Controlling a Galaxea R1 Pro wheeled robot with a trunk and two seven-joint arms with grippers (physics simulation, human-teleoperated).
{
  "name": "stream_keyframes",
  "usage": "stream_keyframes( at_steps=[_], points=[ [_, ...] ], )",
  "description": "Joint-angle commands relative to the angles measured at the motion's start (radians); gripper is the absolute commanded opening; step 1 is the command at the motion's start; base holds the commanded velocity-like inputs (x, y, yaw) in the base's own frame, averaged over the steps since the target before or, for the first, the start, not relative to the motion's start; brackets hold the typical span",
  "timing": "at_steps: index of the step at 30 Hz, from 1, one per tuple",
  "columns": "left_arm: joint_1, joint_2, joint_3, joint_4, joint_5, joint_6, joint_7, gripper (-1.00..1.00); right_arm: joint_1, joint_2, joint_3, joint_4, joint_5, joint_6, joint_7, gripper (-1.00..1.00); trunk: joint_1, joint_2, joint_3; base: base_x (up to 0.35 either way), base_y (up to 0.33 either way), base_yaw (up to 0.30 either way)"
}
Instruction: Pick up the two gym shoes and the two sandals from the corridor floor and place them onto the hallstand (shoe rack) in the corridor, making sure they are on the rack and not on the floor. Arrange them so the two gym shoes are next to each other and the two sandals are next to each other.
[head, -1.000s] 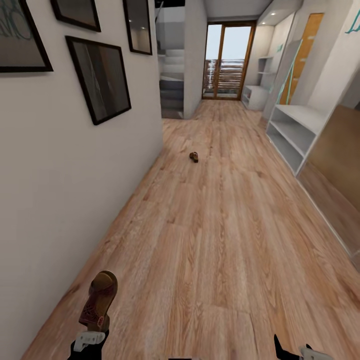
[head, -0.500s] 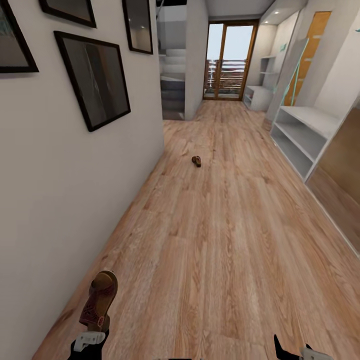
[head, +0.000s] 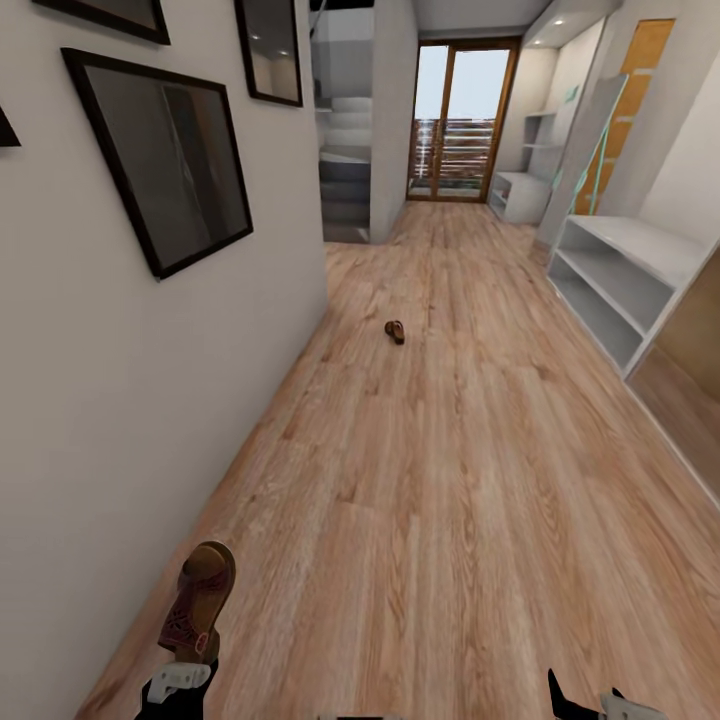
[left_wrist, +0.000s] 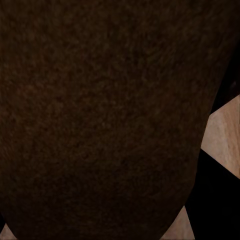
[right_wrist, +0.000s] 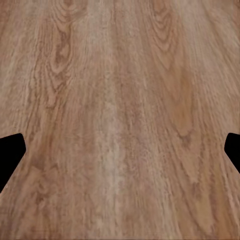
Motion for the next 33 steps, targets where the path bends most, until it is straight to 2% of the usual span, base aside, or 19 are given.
stream_keyframes(
  at_steps=[1, 33],
  points=[
    [-0.001, -0.001, 0.008, 0.000, -0.008, -0.006, -0.006, -1.00, -0.001, 0.001, -0.008, 0.001, 0.009, -0.004, 0.006, 1.00, 0.000, 0.000, -0.001, 0.338, 0.000, 0.000],
    [-0.001, -0.001, 0.008, 0.000, -0.008, -0.006, -0.006, -1.00, -0.001, 0.001, -0.008, 0.000, 0.009, -0.004, 0.005, 1.00, 0.000, 0.000, -0.001, 0.338, 0.000, 0.000]
  ],
)
